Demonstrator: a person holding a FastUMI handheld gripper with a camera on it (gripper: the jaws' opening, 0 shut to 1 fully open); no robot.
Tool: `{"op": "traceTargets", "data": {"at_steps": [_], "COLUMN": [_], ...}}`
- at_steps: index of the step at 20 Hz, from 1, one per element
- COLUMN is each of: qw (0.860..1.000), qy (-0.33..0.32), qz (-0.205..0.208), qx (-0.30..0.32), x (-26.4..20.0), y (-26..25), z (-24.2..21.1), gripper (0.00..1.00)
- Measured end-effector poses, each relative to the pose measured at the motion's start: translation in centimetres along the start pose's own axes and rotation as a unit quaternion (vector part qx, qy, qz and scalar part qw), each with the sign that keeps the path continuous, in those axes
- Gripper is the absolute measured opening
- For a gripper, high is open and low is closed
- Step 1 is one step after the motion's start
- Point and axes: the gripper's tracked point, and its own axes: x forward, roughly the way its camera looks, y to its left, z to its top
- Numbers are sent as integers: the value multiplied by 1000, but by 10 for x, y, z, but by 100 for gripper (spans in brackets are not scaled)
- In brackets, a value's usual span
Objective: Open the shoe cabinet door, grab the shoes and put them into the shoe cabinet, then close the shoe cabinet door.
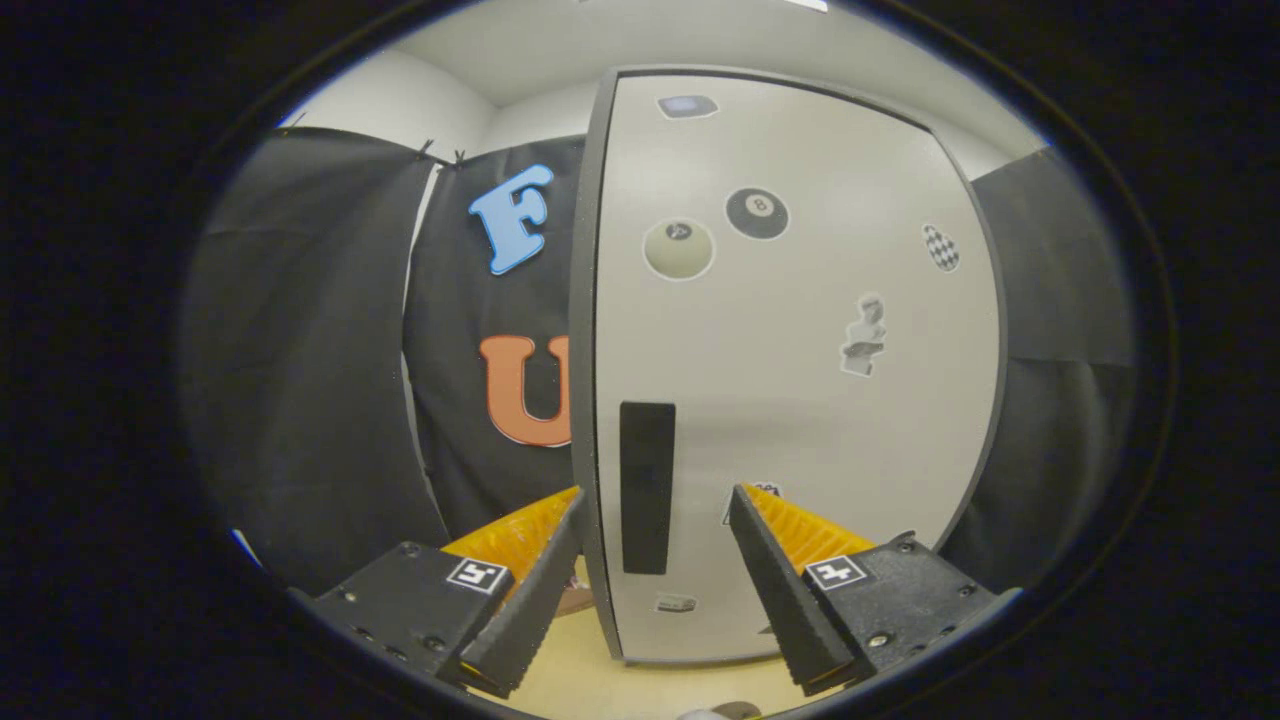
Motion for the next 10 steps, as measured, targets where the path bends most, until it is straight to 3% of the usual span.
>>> {"op": "traceTargets", "data": {"at_steps": [10], "qw": [999], "qy": [33], "qz": [7], "qx": [0], "x": [39], "y": [4], "z": [-16], "gripper": [64]}}
